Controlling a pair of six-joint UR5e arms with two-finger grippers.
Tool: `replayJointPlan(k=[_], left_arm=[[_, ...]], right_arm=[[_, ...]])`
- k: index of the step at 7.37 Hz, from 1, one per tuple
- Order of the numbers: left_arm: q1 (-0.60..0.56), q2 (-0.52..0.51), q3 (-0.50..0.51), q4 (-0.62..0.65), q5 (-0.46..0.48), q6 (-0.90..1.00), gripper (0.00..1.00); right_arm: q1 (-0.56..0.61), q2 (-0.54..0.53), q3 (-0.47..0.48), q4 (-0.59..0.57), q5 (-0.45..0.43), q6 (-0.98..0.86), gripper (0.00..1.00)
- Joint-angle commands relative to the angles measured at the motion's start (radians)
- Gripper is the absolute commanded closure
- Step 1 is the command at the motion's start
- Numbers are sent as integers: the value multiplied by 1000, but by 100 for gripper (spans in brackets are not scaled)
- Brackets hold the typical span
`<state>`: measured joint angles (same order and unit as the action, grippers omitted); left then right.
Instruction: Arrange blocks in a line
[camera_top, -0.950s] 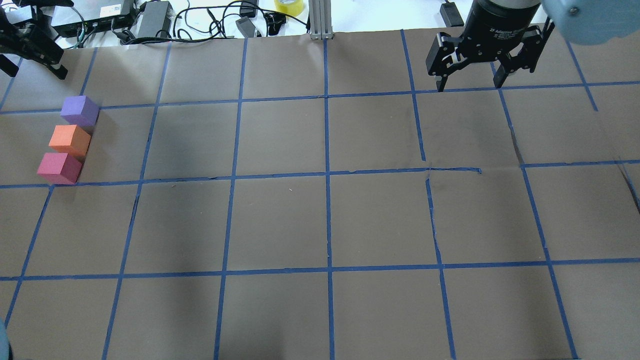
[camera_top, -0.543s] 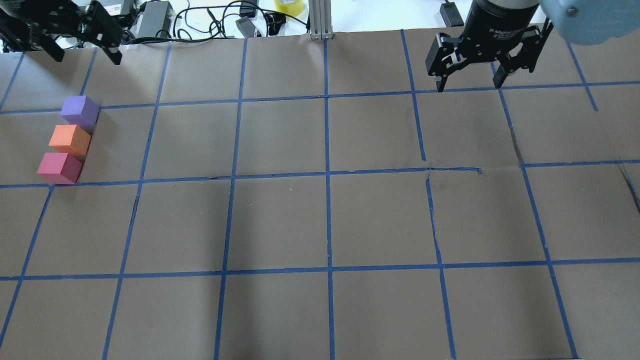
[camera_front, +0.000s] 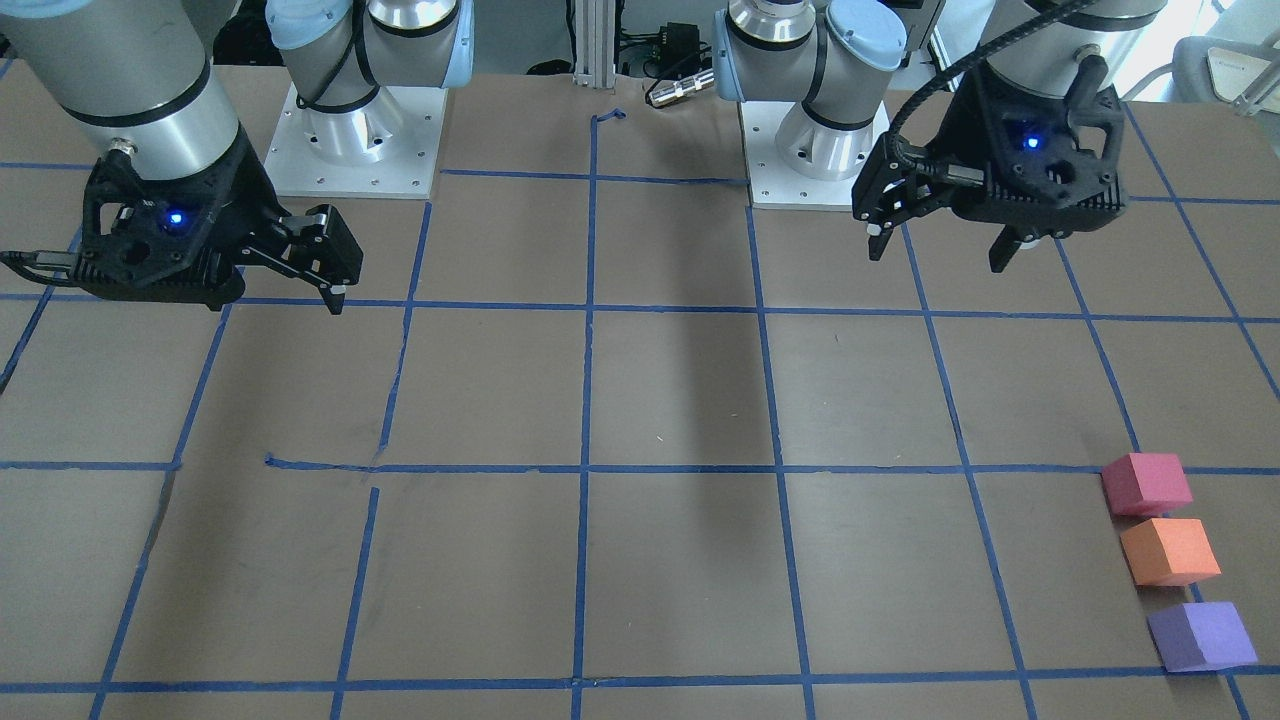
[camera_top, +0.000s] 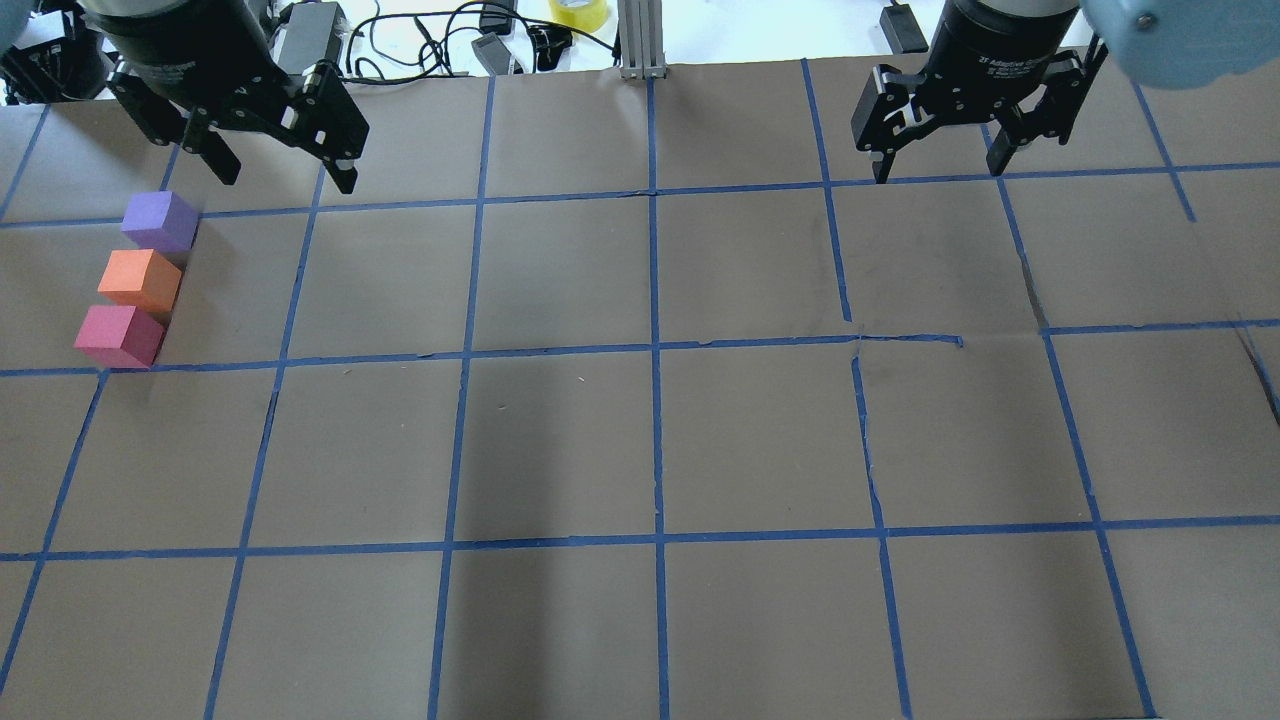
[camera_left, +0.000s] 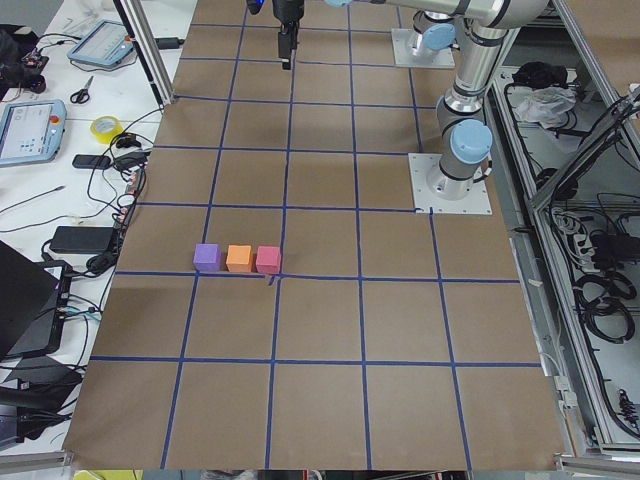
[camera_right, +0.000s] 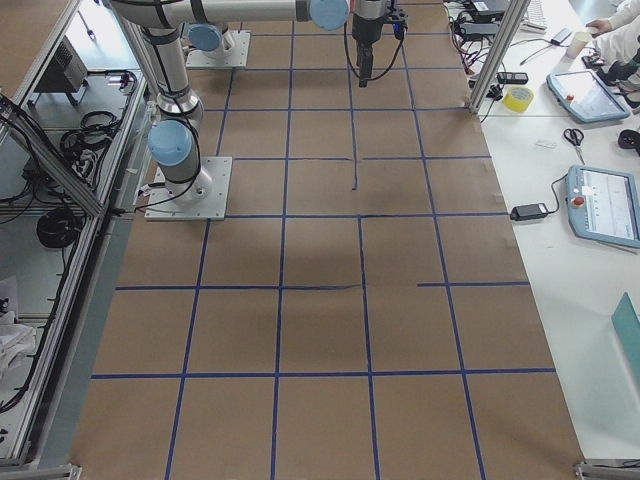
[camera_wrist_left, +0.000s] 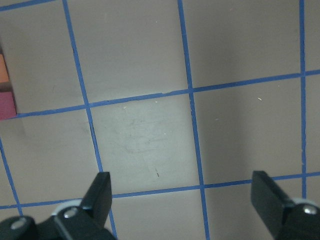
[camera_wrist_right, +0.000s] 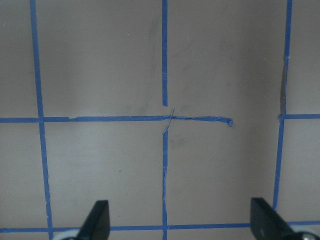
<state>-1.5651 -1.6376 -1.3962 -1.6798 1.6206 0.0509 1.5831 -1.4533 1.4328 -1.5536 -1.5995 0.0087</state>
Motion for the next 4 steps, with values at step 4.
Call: replayJointPlan(k=[4], left_arm=[[-66, 19, -155, 236, 2, -149, 0]], right_arm=[[-2, 1, 5, 0, 3, 1, 0]])
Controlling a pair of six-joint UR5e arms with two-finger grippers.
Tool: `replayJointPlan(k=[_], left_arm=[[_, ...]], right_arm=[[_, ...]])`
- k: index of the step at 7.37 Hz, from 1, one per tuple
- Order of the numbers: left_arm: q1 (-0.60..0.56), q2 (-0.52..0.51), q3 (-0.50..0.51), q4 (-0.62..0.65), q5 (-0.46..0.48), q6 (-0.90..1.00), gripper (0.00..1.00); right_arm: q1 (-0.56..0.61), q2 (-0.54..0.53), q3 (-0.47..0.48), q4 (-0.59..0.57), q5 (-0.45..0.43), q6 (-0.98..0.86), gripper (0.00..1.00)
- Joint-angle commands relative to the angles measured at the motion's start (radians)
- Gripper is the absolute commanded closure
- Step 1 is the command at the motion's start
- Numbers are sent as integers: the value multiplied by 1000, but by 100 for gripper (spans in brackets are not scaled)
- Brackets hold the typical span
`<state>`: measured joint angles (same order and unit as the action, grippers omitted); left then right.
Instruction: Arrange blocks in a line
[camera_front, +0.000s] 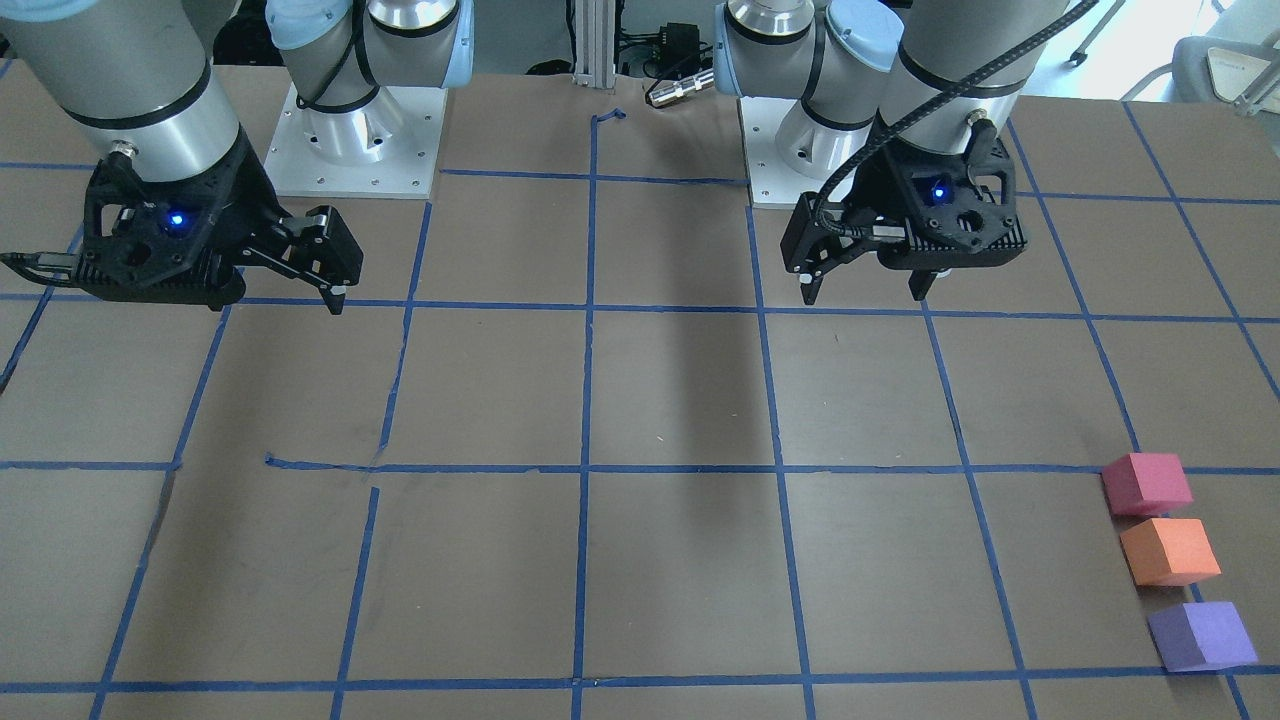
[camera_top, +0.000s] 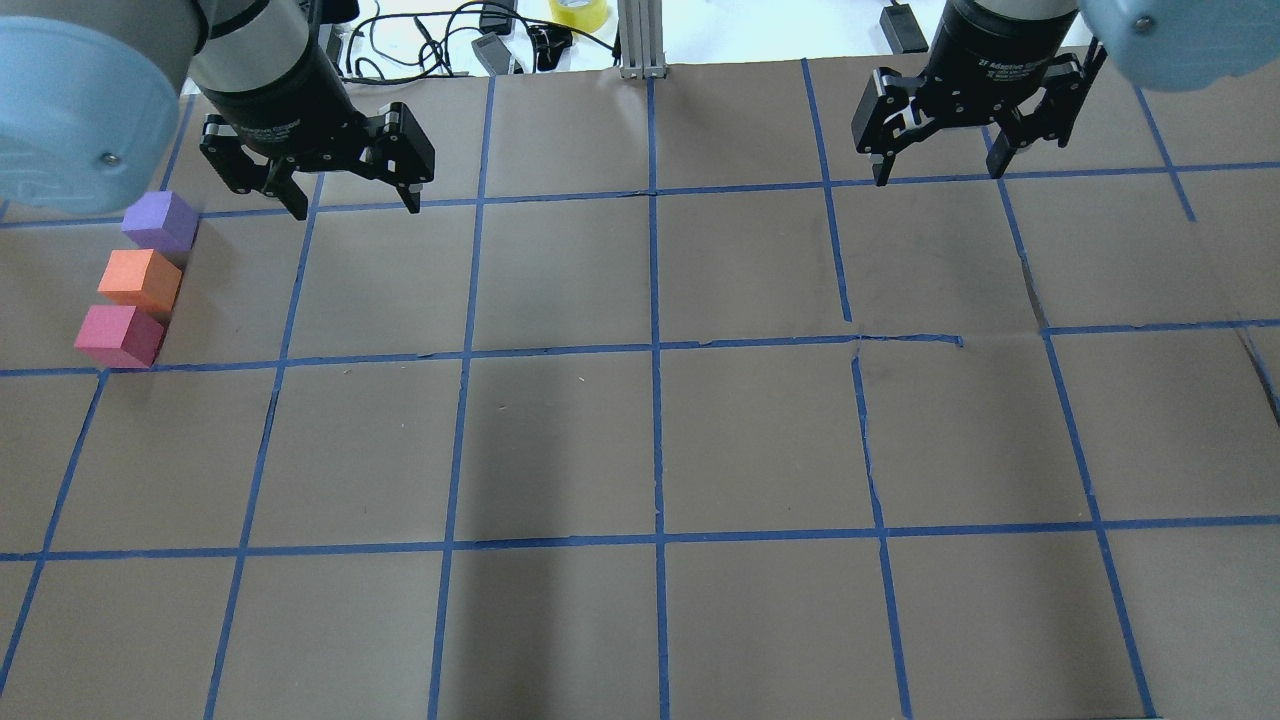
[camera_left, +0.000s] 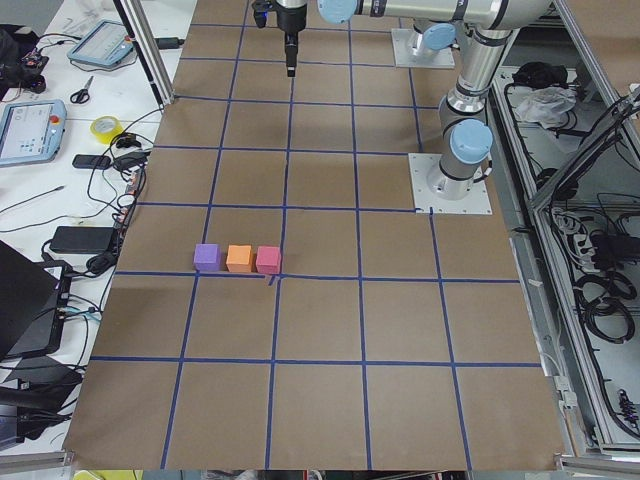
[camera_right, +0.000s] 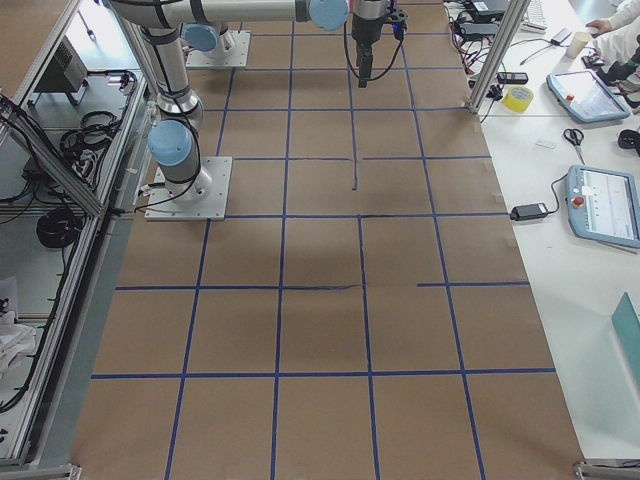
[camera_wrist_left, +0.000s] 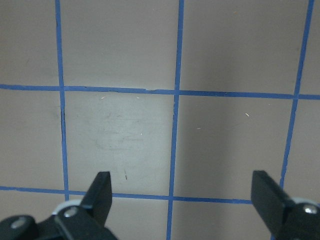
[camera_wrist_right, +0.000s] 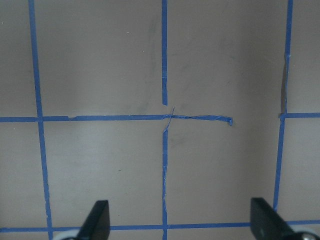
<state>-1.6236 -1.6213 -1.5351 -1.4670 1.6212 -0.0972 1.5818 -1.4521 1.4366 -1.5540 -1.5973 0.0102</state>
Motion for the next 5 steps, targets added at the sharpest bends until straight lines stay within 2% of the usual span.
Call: replayJointPlan(k=[1, 5], left_arm=[[-7, 0, -20, 37, 0, -4, 0], [-5, 4, -22, 56, 6, -1, 0]], right_arm=[[0, 2, 1, 0, 0, -2, 0], [1, 2, 1, -6, -1, -1, 0]])
